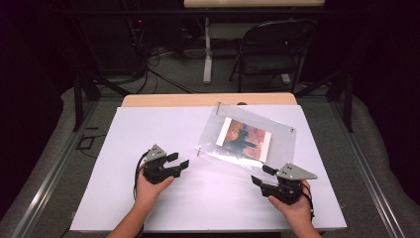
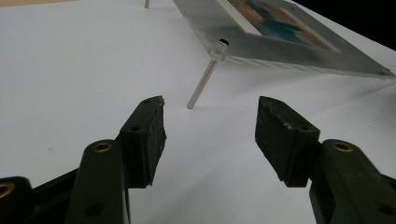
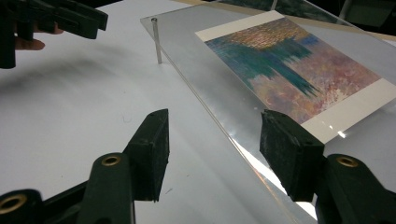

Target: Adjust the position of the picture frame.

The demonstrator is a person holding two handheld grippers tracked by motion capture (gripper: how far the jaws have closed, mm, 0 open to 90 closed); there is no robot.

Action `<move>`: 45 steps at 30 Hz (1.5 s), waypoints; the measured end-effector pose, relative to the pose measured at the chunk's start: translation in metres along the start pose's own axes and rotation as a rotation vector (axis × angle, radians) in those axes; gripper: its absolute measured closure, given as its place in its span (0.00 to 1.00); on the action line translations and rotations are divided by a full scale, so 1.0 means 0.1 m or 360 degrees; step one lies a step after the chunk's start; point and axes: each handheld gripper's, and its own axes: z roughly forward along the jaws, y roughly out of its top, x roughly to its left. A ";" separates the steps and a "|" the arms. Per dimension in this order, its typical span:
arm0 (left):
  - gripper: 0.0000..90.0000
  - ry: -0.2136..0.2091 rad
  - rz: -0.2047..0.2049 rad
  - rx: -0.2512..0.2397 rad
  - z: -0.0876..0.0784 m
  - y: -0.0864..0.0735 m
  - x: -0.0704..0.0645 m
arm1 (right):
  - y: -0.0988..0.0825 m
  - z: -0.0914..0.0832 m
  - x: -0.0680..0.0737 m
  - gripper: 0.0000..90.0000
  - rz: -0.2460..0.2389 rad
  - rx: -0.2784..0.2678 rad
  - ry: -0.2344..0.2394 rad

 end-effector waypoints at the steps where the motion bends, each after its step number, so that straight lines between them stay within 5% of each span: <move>1: 0.48 0.0001 0.0016 0.0011 0.06 0.02 -0.01 | 0.00 0.00 -0.01 0.47 0.0009 0.0001 0.0004; 22: 0.69 0.0062 0.0158 0.0173 0.61 0.18 -0.04 | -0.01 -0.02 -0.07 0.47 0.0080 -0.0016 0.0029; 45: 0.87 0.0046 0.0176 0.0243 0.82 0.25 -0.01 | -0.01 -0.02 -0.09 0.47 0.0108 -0.0025 0.0052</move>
